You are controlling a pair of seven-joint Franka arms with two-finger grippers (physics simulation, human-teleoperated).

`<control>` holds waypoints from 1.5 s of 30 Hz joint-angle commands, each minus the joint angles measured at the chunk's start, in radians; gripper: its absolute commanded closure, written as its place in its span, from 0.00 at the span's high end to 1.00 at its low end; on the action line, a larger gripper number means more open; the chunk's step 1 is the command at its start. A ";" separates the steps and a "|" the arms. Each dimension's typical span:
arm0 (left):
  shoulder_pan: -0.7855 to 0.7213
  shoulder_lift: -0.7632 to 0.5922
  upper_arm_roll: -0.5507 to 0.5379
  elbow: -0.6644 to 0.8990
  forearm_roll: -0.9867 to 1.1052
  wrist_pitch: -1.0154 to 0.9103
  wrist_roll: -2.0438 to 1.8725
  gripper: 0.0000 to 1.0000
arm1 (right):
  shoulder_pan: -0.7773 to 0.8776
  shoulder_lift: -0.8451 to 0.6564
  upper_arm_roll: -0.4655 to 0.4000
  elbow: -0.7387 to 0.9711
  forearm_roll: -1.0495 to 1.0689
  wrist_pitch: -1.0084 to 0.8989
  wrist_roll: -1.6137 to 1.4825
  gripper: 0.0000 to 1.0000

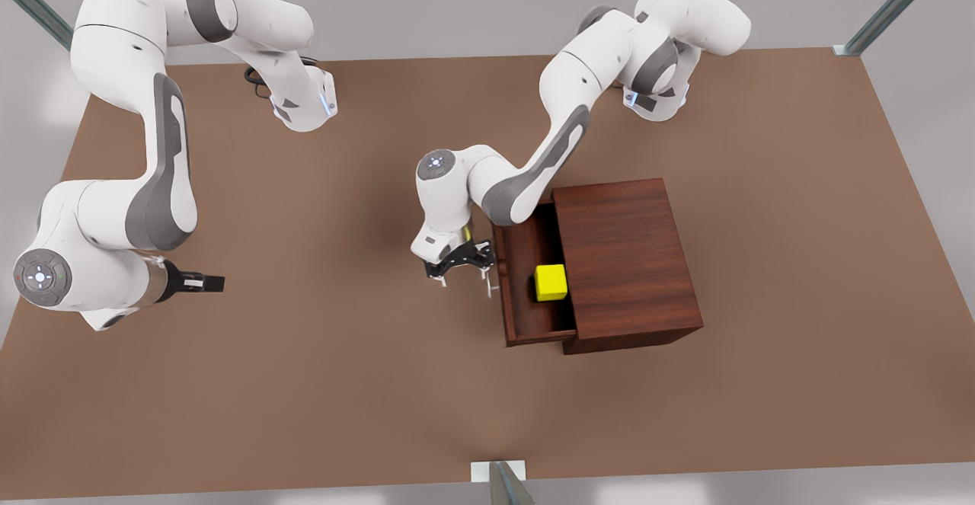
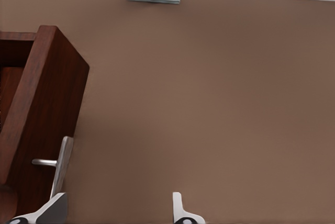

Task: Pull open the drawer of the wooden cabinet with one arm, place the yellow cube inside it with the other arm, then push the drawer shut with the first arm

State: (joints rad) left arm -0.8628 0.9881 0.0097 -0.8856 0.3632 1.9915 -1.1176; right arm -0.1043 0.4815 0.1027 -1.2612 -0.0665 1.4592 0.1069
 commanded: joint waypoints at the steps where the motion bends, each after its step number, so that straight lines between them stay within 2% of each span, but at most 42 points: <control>1: -0.002 -0.002 -0.001 0.001 0.033 -0.076 0.153 1.00 | 0.000 -0.001 0.000 0.000 0.001 0.000 -0.072 1.00; 8: 0.001 0.017 0.024 -0.001 0.036 -0.014 0.154 1.00 | 0.002 -0.001 0.002 0.000 0.001 0.000 -0.070 1.00; 22: 0.041 -0.028 0.026 -0.049 0.028 -0.212 0.260 1.00 | 0.002 -0.001 0.002 0.000 -0.003 -0.002 -0.065 1.00; 28: 0.093 -0.028 0.024 -0.061 -0.006 -0.212 0.262 1.00 | 0.000 -0.001 0.002 0.000 -0.003 0.000 -0.067 1.00; 35: 0.122 -0.088 0.022 -0.139 -0.006 -0.214 0.263 1.00 | 0.000 -0.001 0.002 0.000 -0.003 0.000 -0.065 1.00; 36: 0.123 -0.163 0.021 -0.131 -0.095 -0.246 0.257 1.00 | 0.000 -0.001 0.002 0.002 -0.003 0.000 -0.065 1.00; 37: 0.154 -0.322 0.023 -0.118 -0.193 -0.394 0.269 1.00 | 0.000 -0.001 0.002 0.000 -0.003 0.000 -0.065 1.00; 38: 0.205 -0.457 0.022 -0.118 -0.256 -0.505 0.398 1.00 | 0.000 -0.001 0.002 0.000 -0.003 0.000 -0.067 1.00; 39: 0.292 -0.571 0.026 -0.118 -0.262 -0.642 0.712 1.00 | 0.000 -0.001 0.002 0.002 -0.003 0.000 -0.067 1.00; 42: 0.567 -0.614 0.024 -0.179 -0.389 -0.725 1.268 1.00 | 0.000 -0.001 0.000 0.002 -0.003 0.000 -0.067 1.00; 43: 0.653 -0.816 0.026 -0.543 -0.471 -0.468 1.276 1.00 | -0.002 -0.001 0.000 0.002 -0.003 0.000 -0.067 1.00; 44: 0.660 -1.013 0.035 -0.891 -0.464 -0.194 1.280 1.00 | -0.002 -0.001 0.000 0.002 -0.003 0.000 -0.067 1.00; 45: 0.662 -0.959 0.035 -0.788 -0.466 -0.255 1.273 1.00 | -0.002 -0.001 0.000 0.002 -0.003 0.000 -0.067 1.00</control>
State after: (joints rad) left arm -0.1596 0.0762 0.0435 -1.5915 -0.0257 1.5953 -0.5759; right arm -0.1057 0.4815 0.1027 -1.2599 -0.0696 1.4592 0.0455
